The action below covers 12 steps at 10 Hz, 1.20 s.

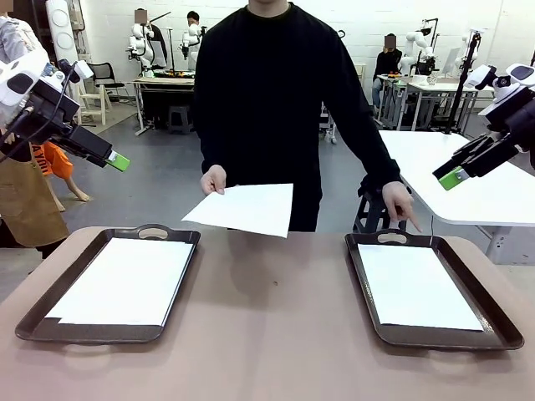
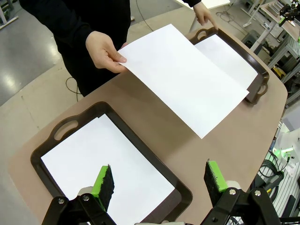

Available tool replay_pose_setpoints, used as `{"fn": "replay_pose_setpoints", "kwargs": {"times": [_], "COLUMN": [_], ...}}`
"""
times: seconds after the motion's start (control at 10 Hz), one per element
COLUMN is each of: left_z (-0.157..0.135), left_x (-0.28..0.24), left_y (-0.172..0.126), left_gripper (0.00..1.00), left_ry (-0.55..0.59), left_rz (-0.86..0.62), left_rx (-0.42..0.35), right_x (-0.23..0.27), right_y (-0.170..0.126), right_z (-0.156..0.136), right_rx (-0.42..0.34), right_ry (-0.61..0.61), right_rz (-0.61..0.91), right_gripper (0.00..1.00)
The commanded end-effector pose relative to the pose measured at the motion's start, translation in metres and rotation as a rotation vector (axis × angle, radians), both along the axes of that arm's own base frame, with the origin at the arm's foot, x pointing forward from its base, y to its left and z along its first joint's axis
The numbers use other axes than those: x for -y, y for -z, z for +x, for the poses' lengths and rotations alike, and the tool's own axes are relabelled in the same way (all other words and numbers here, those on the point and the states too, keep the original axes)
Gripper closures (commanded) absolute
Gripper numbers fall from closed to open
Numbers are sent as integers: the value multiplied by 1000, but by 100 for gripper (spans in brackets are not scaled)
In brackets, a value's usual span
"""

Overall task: Sort the A4 documents.
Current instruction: Receive the A4 Paper.

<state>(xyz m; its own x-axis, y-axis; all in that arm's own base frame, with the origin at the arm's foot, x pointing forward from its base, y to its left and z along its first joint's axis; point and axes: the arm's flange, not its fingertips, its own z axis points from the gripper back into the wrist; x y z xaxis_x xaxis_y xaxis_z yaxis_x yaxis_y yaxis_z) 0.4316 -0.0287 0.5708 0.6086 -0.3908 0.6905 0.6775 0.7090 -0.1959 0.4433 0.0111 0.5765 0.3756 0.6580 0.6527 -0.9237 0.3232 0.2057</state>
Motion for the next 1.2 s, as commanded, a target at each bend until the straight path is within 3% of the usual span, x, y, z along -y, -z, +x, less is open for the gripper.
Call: {"fn": "replay_pose_setpoints", "kwargs": {"times": [0.0,0.3,0.5,0.8,1.1], "left_z": [0,0,0,0,0], "left_x": [-2,-2,-2,-2,-2], "left_y": [0,0,0,0,0], "left_gripper": [0,0,0,0,0], "left_ry": [10,10,10,10,10], "left_rz": [-1,-1,-1,-1,-1], "left_rx": [7,7,7,7,7], "right_x": [-5,-38,-58,-90,-125], "right_y": [10,44,68,103,146], "right_z": [14,40,56,70,82], "right_rx": [-89,-389,-591,-768,-882], "right_ry": [40,37,98,223,356], "right_rz": [59,286,503,629,612], "right_gripper": [8,8,8,8,8]}}
